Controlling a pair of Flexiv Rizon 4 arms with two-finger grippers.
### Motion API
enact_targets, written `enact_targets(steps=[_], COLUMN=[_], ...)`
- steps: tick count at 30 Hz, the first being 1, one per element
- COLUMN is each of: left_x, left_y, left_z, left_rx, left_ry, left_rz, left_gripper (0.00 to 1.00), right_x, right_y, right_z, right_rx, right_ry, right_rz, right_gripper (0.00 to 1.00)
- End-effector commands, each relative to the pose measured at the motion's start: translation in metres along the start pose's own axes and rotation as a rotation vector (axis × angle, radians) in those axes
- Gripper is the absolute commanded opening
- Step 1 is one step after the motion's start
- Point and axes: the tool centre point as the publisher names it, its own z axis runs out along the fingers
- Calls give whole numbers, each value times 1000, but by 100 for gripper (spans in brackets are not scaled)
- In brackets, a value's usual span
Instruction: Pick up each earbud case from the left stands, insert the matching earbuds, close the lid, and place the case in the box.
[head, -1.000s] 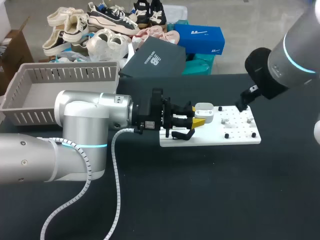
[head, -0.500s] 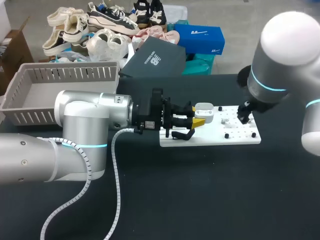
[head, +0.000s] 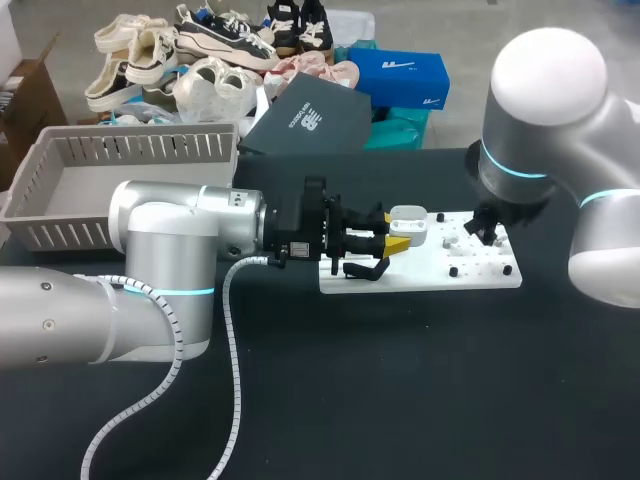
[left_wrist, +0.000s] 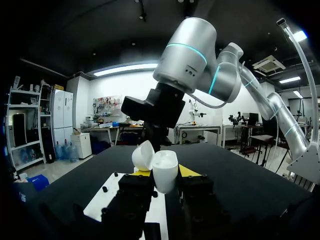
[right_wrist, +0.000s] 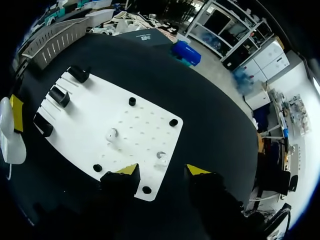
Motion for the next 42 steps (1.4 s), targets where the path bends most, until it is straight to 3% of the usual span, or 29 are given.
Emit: enact_targets(steps=[1, 10, 12, 42], left_x=[0, 0, 0, 0], left_y=[-1, -1, -1, -1], left_z=[0, 0, 0, 0], left_rx=[-4, -4, -4, -4], left_ry=[-2, -2, -2, -2], left_rz=[1, 1, 1, 1], left_gripper=[0, 0, 0, 0], right_x=[-4, -2, -1, 1], right_y=[-1, -1, 0, 1], right_z=[4, 15, 17, 32], right_rx=[-5, -20, -22, -28], right_ry=[13, 43, 47, 90], right_rz=[0, 1, 2, 11], right_gripper=[49, 49, 55, 38])
